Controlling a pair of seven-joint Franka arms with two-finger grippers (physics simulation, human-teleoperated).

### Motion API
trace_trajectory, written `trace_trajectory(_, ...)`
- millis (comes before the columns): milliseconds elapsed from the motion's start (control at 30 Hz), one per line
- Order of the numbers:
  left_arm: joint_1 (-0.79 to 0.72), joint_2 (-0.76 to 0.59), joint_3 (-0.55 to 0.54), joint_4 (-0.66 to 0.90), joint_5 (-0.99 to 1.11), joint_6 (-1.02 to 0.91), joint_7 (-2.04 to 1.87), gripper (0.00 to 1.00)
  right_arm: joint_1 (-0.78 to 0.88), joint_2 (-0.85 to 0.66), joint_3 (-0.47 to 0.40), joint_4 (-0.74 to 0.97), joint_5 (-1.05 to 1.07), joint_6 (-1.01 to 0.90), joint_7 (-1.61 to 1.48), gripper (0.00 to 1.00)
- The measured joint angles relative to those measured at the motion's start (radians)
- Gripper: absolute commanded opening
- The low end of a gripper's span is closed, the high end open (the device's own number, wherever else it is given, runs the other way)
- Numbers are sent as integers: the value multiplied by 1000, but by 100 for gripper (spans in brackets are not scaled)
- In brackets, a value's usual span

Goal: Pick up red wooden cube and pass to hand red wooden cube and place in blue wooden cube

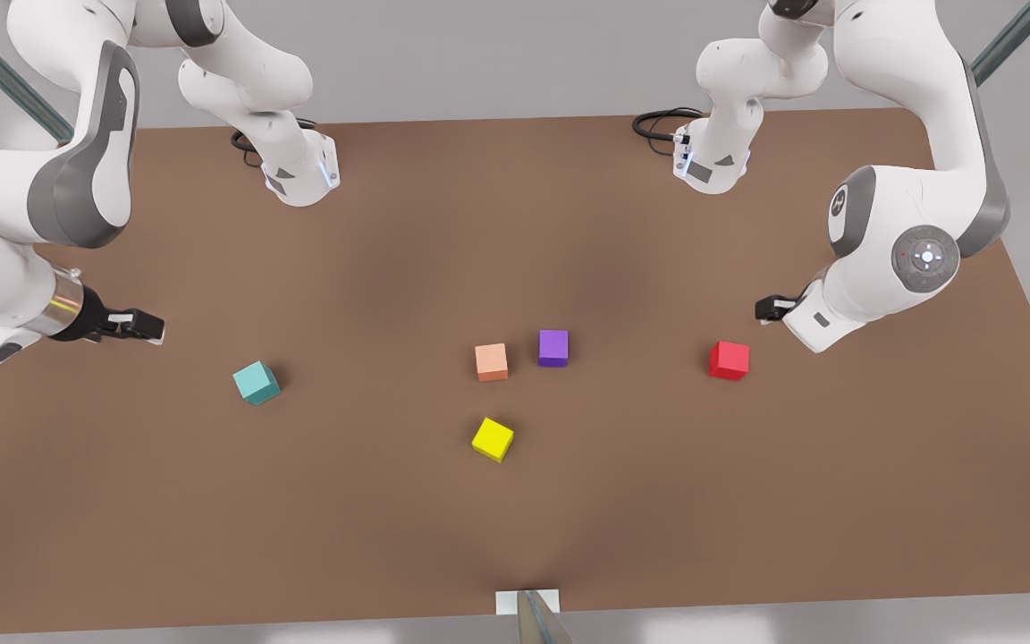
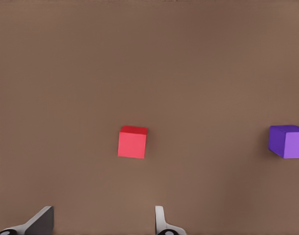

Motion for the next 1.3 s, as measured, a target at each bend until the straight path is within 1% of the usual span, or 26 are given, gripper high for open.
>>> trace_trajectory(67, 0, 9, 3, 7, 1, 5, 11, 100, 0, 0, -1, 0, 1, 3, 0, 100)
trace_trajectory(167, 0, 113, 4, 6, 0, 52, 25, 100, 0, 1, -1, 0, 2, 6, 0, 100)
trace_trajectory(300, 0, 204, 3, -90, -1, 199, 47, 100, 0, 6, 0, 0, 4, 9, -1, 100)
trace_trajectory(433, 0, 216, 3, -237, -1, 344, 89, 100, 0, 11, 0, -2, 6, 11, -1, 100)
trace_trajectory(600, 7, 219, 3, -322, -1, 474, 144, 100, 0, 11, 0, -7, 9, 12, -1, 100)
trace_trajectory(867, 20, 256, 5, -350, 0, 583, 209, 100, 0, 12, 0, -8, 11, 12, -2, 100)
trace_trajectory(1300, 29, 292, 9, -387, 0, 620, 204, 100, 0, 12, 0, -9, 12, 12, -2, 100)
